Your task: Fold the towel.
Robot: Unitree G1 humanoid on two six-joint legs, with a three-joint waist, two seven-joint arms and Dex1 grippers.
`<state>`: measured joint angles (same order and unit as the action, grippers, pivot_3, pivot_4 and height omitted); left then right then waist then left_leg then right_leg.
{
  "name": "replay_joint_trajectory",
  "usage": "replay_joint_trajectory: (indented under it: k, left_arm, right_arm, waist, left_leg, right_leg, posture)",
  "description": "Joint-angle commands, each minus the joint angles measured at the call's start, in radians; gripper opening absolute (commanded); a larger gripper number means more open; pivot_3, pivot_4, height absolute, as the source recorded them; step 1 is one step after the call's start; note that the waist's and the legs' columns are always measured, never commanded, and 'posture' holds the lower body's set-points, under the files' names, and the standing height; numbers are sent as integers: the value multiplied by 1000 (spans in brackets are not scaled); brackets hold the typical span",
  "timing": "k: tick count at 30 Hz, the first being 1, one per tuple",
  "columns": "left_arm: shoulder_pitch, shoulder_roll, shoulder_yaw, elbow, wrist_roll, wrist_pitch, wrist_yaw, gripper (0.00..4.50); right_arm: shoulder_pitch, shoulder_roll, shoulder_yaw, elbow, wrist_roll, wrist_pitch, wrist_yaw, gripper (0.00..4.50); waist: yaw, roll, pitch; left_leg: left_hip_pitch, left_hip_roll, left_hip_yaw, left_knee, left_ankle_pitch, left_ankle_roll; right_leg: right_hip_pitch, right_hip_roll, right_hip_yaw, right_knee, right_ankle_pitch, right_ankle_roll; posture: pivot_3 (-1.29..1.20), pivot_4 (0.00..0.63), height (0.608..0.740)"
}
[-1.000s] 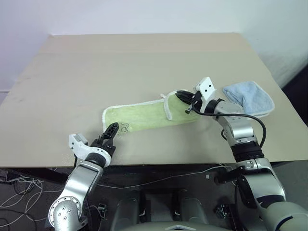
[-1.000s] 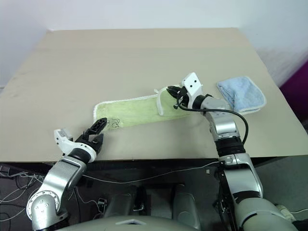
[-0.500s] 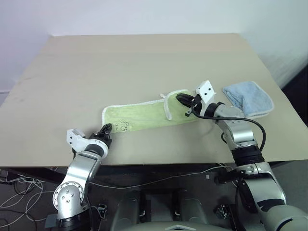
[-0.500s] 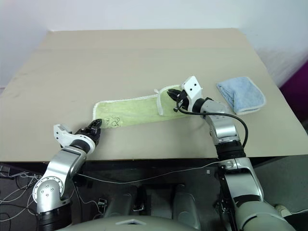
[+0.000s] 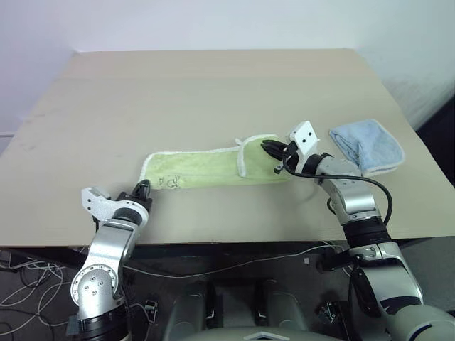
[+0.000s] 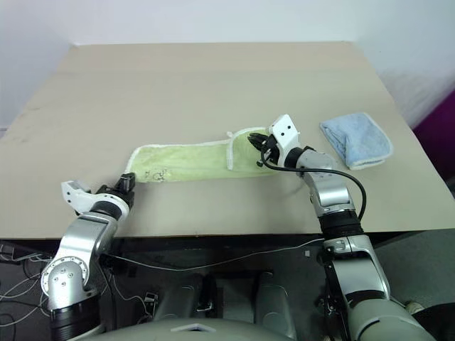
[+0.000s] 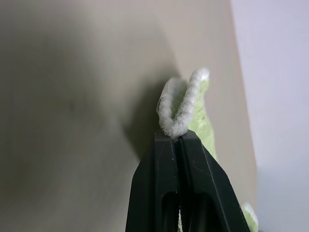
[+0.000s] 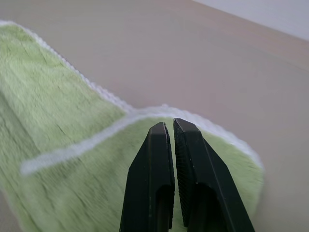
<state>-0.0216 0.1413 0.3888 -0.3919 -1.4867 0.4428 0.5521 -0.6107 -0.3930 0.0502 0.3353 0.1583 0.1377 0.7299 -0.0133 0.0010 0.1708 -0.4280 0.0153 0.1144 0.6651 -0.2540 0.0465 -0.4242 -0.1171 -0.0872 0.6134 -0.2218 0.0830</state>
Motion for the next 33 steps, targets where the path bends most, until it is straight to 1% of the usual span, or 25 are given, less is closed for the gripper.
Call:
replay_joint_trajectory:
  k: [1,4,6,10,14,16,18,22,26,28,30,33]
  left_arm:
    - [-35,82,79,-3,-1,-19,-96,18]
    - [-66,177,108,13,12,3,-191,18]
    - [-86,244,101,14,33,28,-260,18]
    - [-147,381,16,-23,112,102,-461,18]
    - [-235,447,-106,-46,206,147,-660,18]
    - [-310,445,-185,-40,259,162,-734,18]
    - [-388,411,-263,-16,311,173,-776,18]
    - [-534,322,-458,64,482,201,-853,18]
    - [-585,270,-561,139,592,254,-894,18]
    - [-595,258,-630,209,686,278,-904,18]
    - [-594,246,-652,242,739,287,-919,18]
    - [-581,228,-652,247,776,288,-958,18]
  right_arm:
    - [-19,-9,-26,-35,3,-12,-16,233]
    - [-31,-11,-40,-25,6,-11,-36,233]
    - [-37,-11,-48,-15,5,-11,-51,233]
    - [-43,-9,-61,5,2,-12,-84,233]
    - [-41,-9,-66,8,5,-11,-105,233]
    - [-36,-8,-69,5,7,-11,-113,233]
    - [-29,-8,-73,1,7,-10,-121,233]
    - [-3,-10,-84,-30,11,-1,-141,233]
    - [18,-13,-95,-59,13,8,-159,233]
    - [39,-19,-107,-86,16,18,-171,233]
    - [55,-23,-113,-106,18,27,-178,233]
    - [75,-27,-120,-126,18,36,-183,233]
  waist:
    - [0,-1,0]
    - [0,-1,1]
    - [2,-1,1]
    - [2,-1,1]
    - [1,-1,2]
    - [1,-1,2]
    - [1,-1,2]
    - [2,-1,2]
    - [-1,-1,3]
    - [-2,-1,3]
    - [-1,-1,4]
    - [-1,-1,5]
  left_leg:
    - [0,0,0,0,0,0]
    - [-1,0,0,0,-1,-1]
    - [-1,0,0,0,-1,-3]
    - [-2,-1,0,0,0,-6]
    - [-3,-1,2,-2,1,-8]
    - [-3,-1,2,-2,2,-9]
    - [-4,-1,2,-2,2,-9]
    - [-4,-1,3,-2,4,-6]
    - [-4,-1,3,-2,4,-6]
    - [-4,0,3,-2,5,-7]
    - [-3,0,3,-2,5,-7]
    - [-4,0,3,-2,5,-7]
  right_leg:
    - [0,0,0,0,0,0]
    - [-1,0,0,0,0,0]
    - [-1,0,0,0,0,0]
    - [-2,1,-1,-1,0,0]
    - [-3,1,0,-1,0,0]
    - [-3,1,0,-1,0,0]
    - [-3,2,0,-1,1,1]
    - [-3,3,0,-1,2,4]
    - [-3,3,0,-1,1,5]
    - [-3,4,0,0,1,5]
    - [-3,4,0,0,1,6]
    - [-4,4,0,0,1,6]
  posture:
    - [0,150,740]
    - [0,150,740]
    - [0,150,740]
    - [0,150,740]
    - [0,150,740]
    - [0,150,740]
    - [0,150,740]
    - [0,150,740]
    - [0,150,740]
    - [0,150,740]
    - [0,150,740]
    - [0,150,740]
